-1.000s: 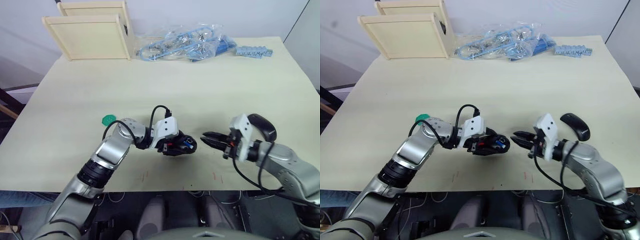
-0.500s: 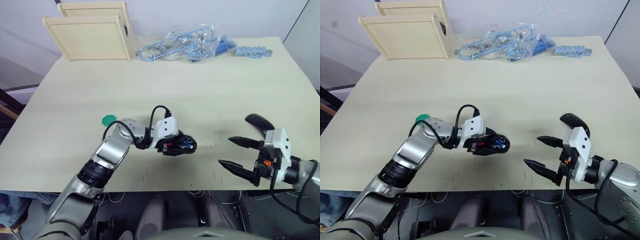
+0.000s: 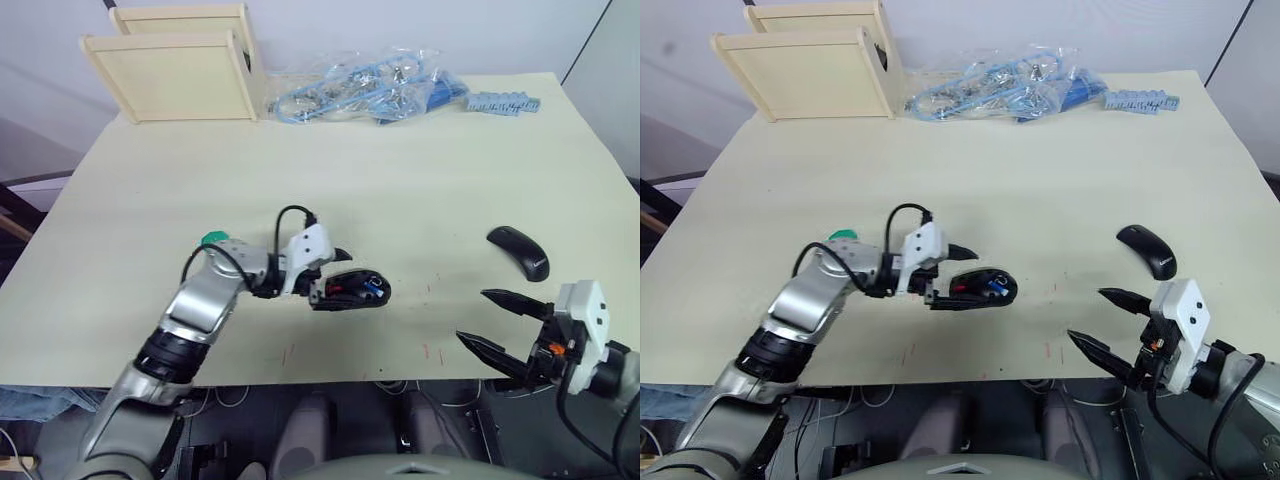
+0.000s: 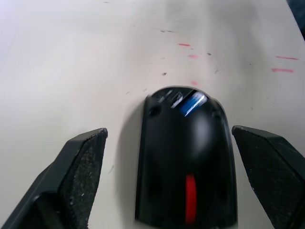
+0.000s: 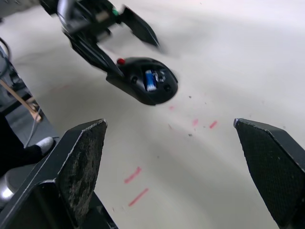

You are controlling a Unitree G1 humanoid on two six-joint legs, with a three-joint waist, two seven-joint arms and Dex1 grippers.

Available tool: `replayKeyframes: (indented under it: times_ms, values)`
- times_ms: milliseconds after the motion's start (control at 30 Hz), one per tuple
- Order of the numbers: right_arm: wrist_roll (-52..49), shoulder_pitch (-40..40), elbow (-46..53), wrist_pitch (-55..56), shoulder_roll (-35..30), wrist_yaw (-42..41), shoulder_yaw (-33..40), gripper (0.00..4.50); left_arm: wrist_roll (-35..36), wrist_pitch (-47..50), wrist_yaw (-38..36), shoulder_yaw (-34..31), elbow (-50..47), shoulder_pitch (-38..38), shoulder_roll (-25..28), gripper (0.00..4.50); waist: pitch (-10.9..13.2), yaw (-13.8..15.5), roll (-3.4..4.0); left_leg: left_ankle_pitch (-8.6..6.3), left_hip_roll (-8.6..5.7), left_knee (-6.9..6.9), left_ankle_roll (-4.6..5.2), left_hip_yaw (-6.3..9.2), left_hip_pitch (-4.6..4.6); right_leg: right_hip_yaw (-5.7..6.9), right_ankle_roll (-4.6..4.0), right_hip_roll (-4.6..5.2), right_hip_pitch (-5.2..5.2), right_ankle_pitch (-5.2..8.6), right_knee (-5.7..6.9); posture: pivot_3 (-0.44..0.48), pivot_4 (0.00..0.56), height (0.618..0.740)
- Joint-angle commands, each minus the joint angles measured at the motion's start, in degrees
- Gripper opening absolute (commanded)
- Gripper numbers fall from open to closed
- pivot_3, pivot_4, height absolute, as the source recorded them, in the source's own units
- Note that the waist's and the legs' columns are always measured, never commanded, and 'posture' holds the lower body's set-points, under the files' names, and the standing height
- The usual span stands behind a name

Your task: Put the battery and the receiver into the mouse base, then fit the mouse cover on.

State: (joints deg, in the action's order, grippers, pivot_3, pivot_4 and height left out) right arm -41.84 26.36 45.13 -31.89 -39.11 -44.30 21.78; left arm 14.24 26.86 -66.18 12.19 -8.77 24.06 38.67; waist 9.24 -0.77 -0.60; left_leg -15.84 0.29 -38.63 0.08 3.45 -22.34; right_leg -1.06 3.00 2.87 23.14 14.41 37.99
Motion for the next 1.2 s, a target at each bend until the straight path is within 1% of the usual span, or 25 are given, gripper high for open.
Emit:
replayKeyframes:
  times_ms: [33,133,200,267,333,367,467,533,600,633,700,767,933,1067,1200]
  values:
    - [-0.3,1.0,0.9,2.3,0.1,-0.6,2.7,4.50,4.9,1.2,-0.5,-5.0,-4.2,-1.7,1.3,4.47,0.0,0.1,0.00,0.00,0.00,0.00,0.00,-0.01,0.00,0.00,0.00,0.01,0.00,0.00,-0.01,0.000,0.150,0.740]
    - [0.0,3.1,0.0,3.3,0.6,-0.8,5.0,4.50,13.6,6.4,-0.7,-14.3,-8.3,-7.7,3.6,4.47,0.0,0.0,-0.01,0.00,0.01,0.00,0.00,-0.02,-0.02,-0.01,0.01,0.02,0.00,0.00,-0.02,0.000,0.150,0.740]
    - [0.3,4.0,-0.6,3.7,1.0,-0.4,6.2,4.50,16.5,5.6,-2.5,-18.6,-11.2,-12.9,5.5,4.47,0.0,0.0,-0.04,-0.01,0.07,0.05,-0.01,0.01,0.01,-0.02,-0.01,0.00,0.01,0.01,-0.03,0.000,0.150,0.740]
    - [0.7,4.3,-1.5,4.0,1.3,0.2,7.2,4.50,19.9,8.0,-1.2,-22.3,-13.3,-16.7,6.3,4.47,0.0,0.0,-0.01,0.00,0.09,0.16,-0.01,-0.01,0.15,-0.13,-0.03,-0.01,-0.01,0.01,-0.01,0.000,0.150,0.740]
    - [0.7,3.2,-2.6,3.9,1.6,1.4,7.8,4.50,20.1,6.2,-0.6,-25.1,-14.2,-20.5,6.3,4.47,0.1,0.1,-0.02,-0.01,0.08,0.18,-0.01,-0.05,0.29,-0.20,-0.02,0.00,-0.12,0.01,-0.02,0.000,0.150,0.740]
    - [0.9,2.0,-3.4,3.4,1.7,2.5,7.7,4.50,22.5,5.2,-2.6,-27.3,-14.0,-22.6,5.9,4.47,0.1,0.1,-0.02,-0.01,0.09,0.19,-0.01,-0.05,0.36,-0.23,-0.02,0.00,-0.17,0.02,-0.04,0.000,0.150,0.740]
    - [2.7,-1.2,-6.2,2.8,1.3,4.7,6.3,4.50,26.3,1.8,-3.6,-33.2,-13.9,-28.2,3.2,4.47,0.1,-0.1,-0.04,-0.01,0.11,0.25,-0.01,-0.11,0.48,-0.33,-0.02,-0.02,-0.21,0.03,-0.06,0.000,0.150,0.740]
    - [4.8,-3.5,-8.4,1.8,0.6,6.7,5.3,4.50,28.6,-0.5,-8.0,-35.3,-12.8,-31.1,3.0,4.47,0.1,0.0,-0.04,-0.01,0.12,0.27,-0.01,-0.15,0.49,-0.35,-0.03,-0.03,-0.21,0.03,-0.06,0.000,0.150,0.740]
    - [4.2,-7.2,-10.7,-1.5,-0.4,9.1,5.1,4.50,30.1,-3.4,-12.2,-37.8,-11.2,-33.6,2.9,4.47,0.1,0.0,-0.06,-0.01,0.11,0.27,-0.02,-0.36,0.49,-0.35,-0.04,-0.03,-0.21,0.03,-0.07,0.000,0.150,0.740]
    - [5.0,-9.1,-12.0,-2.9,-1.0,10.5,4.7,4.50,30.6,-4.0,-14.5,-38.4,-10.6,-34.8,3.5,4.47,0.1,0.0,-0.05,-0.01,0.10,0.27,-0.02,-0.44,0.50,-0.37,-0.04,-0.02,-0.21,0.03,-0.07,0.000,0.150,0.740]
    - [5.6,-13.0,-14.8,-6.1,-2.7,12.3,3.8,4.50,32.0,-4.2,-16.7,-39.0,-9.8,-36.2,3.9,4.47,0.1,0.1,-0.04,-0.01,0.10,0.27,-0.01,-0.48,0.50,-0.40,-0.06,-0.03,-0.20,0.04,-0.07,0.000,0.150,0.740]
    - [7.6,-16.7,-17.8,-7.6,-4.8,13.4,2.4,4.50,31.3,-7.0,-19.6,-39.0,-9.2,-37.7,3.8,4.47,0.1,0.1,-0.04,-0.01,0.09,0.27,-0.01,-0.52,0.49,-0.42,-0.05,-0.02,-0.20,0.03,-0.12,0.000,0.150,0.740]
    - [6.3,-26.5,-24.2,-14.8,-7.4,14.3,0.8,4.50,31.8,-8.8,-17.8,-39.1,-8.6,-37.9,2.0,4.47,0.1,-0.1,-0.04,-0.01,0.10,0.28,-0.01,-0.58,0.50,-0.48,-0.04,-0.03,-0.17,0.03,-0.11,0.000,0.150,0.740]
    - [6.8,-29.9,-26.0,-18.6,-7.5,14.9,0.1,4.50,32.4,-8.9,-16.0,-38.4,-9.9,-37.7,1.5,4.47,0.1,0.0,-0.05,-0.01,0.13,0.29,-0.01,-0.55,0.46,-0.47,-0.04,-0.06,-0.15,0.02,-0.11,0.000,0.150,0.740]
    - [8.2,-32.9,-29.2,-19.8,-8.6,13.4,-2.5,4.50,33.5,-8.1,-12.8,-38.2,-11.9,-36.2,1.1,4.47,0.1,0.0,-0.04,-0.01,0.11,0.29,-0.01,-0.57,0.47,-0.48,-0.02,-0.04,-0.15,0.01,-0.11,0.000,0.150,0.740]
